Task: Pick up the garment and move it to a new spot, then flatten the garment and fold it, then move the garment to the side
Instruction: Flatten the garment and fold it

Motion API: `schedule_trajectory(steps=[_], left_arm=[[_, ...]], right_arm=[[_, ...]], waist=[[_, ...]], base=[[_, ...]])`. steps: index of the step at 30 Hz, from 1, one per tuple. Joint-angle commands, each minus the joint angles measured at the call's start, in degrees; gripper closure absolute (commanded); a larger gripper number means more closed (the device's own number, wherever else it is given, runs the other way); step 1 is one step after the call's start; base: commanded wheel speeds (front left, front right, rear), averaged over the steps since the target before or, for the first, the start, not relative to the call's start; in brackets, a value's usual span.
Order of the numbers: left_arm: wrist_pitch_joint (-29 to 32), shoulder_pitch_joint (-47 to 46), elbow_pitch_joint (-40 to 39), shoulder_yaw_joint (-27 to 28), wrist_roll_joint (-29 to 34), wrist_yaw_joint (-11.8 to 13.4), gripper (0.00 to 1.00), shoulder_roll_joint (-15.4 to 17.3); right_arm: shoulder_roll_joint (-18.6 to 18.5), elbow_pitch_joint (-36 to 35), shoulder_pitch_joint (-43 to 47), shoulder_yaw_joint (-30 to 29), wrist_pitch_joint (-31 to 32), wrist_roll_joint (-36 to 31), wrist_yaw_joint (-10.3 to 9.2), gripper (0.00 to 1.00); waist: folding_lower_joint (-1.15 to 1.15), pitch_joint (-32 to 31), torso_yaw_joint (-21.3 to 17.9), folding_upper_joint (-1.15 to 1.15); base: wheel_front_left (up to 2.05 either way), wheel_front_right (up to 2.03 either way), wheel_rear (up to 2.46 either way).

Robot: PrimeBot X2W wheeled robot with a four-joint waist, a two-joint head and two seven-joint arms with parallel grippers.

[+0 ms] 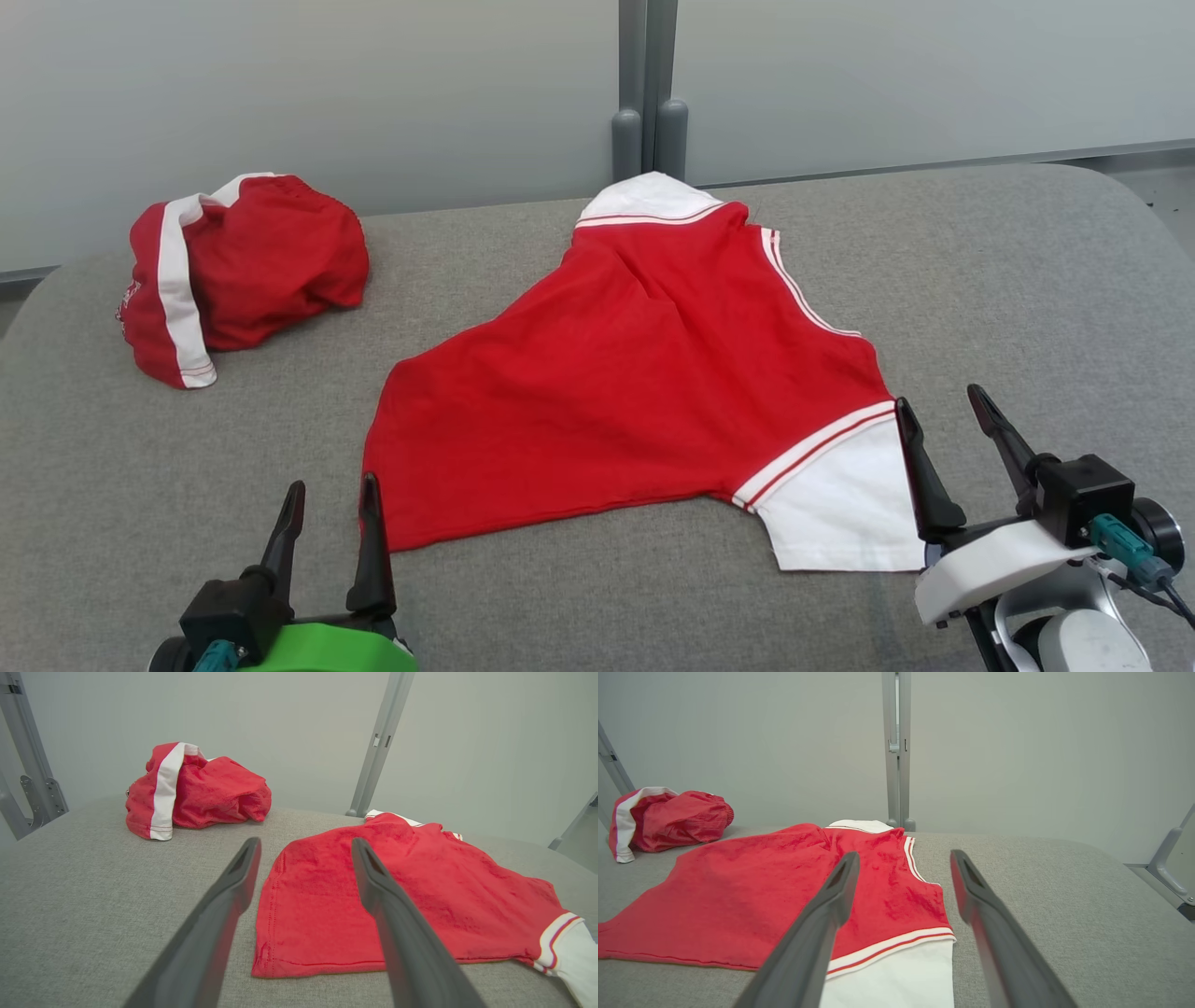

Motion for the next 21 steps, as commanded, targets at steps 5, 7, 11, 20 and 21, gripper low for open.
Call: schedule_trajectory(steps=[5,7,11,20,21], left_arm=[[-0.01,0.70,0.05,0.19,0.45,-0.62,0.00,-0.17],[-0.01,0.73,0.12,0.16,0.49,-0.63,0.00,-0.21],[-0.01,0.75,0.67,-0.20,0.47,-0.85,0.00,-0.27],[0.22,0.56,1.59,-0.83,0.04,-0.89,0.00,-0.26],[0.19,0.52,1.68,-0.92,-0.03,-0.94,0.00,-0.25]], right_arm=[[-0.19,0.30,0.42,0.16,-0.33,-0.51,-0.08,0.00],[-0.24,0.15,0.33,0.12,-0.26,-0.57,-0.08,0.00],[-0.32,0.31,0.57,0.27,0.36,-0.16,-0.08,0.00],[1.83,4.96,3.65,-6.25,4.85,3.83,-0.08,0.00],[1.97,5.70,3.90,-6.79,5.49,4.56,-0.08,0.00]], waist=[[0.00,-0.20,-0.09,0.61],[0.00,-0.21,-0.10,0.61],[0.00,-0.15,-0.08,0.61],[0.00,0.52,0.07,0.61],[0.00,0.66,0.07,0.61]], base=[[0.00,0.00,0.00],[0.00,0.00,0.00],[0.00,0.00,0.00],[0.00,0.00,0.00],[0.00,0.00,0.00]])
